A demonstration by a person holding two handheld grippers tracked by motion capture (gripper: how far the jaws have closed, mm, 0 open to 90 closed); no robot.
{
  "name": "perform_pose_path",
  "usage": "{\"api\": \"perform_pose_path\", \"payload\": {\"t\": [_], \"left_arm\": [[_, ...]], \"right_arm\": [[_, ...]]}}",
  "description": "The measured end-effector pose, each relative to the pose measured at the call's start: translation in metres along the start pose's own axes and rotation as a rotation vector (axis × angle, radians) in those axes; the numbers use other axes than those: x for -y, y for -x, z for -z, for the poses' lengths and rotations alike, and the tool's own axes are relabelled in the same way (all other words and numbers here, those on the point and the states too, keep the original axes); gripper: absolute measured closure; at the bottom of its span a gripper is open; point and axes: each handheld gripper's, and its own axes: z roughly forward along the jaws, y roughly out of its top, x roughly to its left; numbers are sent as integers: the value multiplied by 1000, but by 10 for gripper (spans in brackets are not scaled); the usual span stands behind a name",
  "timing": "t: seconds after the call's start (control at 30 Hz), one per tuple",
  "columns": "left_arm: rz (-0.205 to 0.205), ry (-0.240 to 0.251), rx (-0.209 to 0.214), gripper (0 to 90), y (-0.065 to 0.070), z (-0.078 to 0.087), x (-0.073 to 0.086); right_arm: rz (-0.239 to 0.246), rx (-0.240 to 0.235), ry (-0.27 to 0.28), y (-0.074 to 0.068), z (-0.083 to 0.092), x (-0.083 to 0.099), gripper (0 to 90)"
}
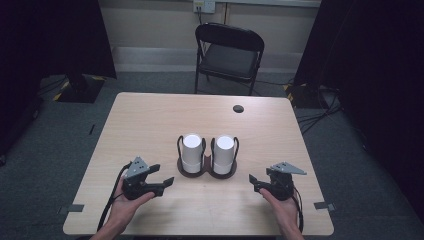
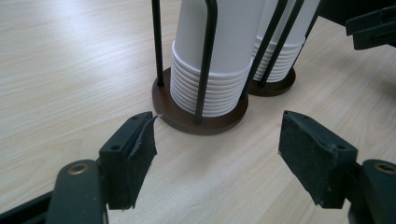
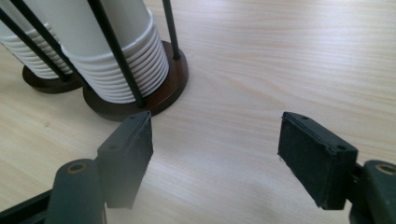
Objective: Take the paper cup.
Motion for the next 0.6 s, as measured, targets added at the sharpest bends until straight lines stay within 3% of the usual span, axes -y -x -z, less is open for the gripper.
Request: {"api": "perform_pose_path", "payload": {"t": [0.1, 0.13, 0.37, 0.43, 0.53, 0.6], "left_arm": [[1, 12, -8, 272, 1, 0, 0], [-2, 36, -62, 254, 2, 3, 0], [17, 42, -20, 305, 1, 5, -5], [-2, 53, -45, 339, 6, 8, -10], [-11, 49, -22, 347, 11, 8, -14], [-40, 42, -9, 347, 15, 7, -17]], "right_arm": [[-1, -4, -2, 1, 0, -1, 266], [-9, -14, 5, 1, 1, -1, 272], [-1, -44, 16, -3, 2, -3, 280], [0, -45, 11, -3, 2, -2, 280], [4, -56, -5, -4, 3, -1, 281], [5, -67, -9, -5, 4, -1, 281]]}}
